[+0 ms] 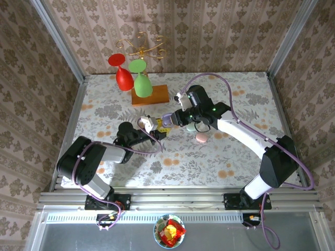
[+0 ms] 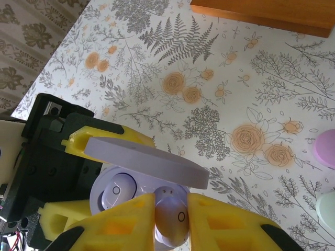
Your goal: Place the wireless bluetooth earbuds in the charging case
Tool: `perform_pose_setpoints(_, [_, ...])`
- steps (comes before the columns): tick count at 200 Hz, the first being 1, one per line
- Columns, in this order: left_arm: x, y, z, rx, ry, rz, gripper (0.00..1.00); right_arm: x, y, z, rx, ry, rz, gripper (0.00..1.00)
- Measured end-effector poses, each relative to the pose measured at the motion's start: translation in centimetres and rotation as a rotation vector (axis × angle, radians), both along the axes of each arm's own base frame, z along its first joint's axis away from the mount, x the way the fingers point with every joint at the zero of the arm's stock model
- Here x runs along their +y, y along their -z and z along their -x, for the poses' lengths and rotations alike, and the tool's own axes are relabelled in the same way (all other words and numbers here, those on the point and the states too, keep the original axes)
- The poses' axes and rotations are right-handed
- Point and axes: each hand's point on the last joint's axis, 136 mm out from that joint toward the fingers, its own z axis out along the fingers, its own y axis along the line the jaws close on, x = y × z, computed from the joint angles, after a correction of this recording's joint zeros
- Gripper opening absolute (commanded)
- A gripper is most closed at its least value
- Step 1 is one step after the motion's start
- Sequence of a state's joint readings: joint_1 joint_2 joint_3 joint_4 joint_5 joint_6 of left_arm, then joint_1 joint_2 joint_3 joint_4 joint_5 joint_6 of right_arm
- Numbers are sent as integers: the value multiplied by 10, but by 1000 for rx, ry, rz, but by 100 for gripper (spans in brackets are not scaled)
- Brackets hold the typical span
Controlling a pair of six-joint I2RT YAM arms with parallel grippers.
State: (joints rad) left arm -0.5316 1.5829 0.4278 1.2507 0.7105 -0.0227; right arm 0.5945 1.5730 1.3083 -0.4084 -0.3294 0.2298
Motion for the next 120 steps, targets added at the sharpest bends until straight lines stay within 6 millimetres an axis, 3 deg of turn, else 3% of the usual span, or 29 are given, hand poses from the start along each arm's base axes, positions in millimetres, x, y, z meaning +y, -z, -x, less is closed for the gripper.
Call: perform_pose_setpoints(120, [-1, -2, 0, 5, 4, 7, 35, 3, 0, -3, -14, -1, -9, 24])
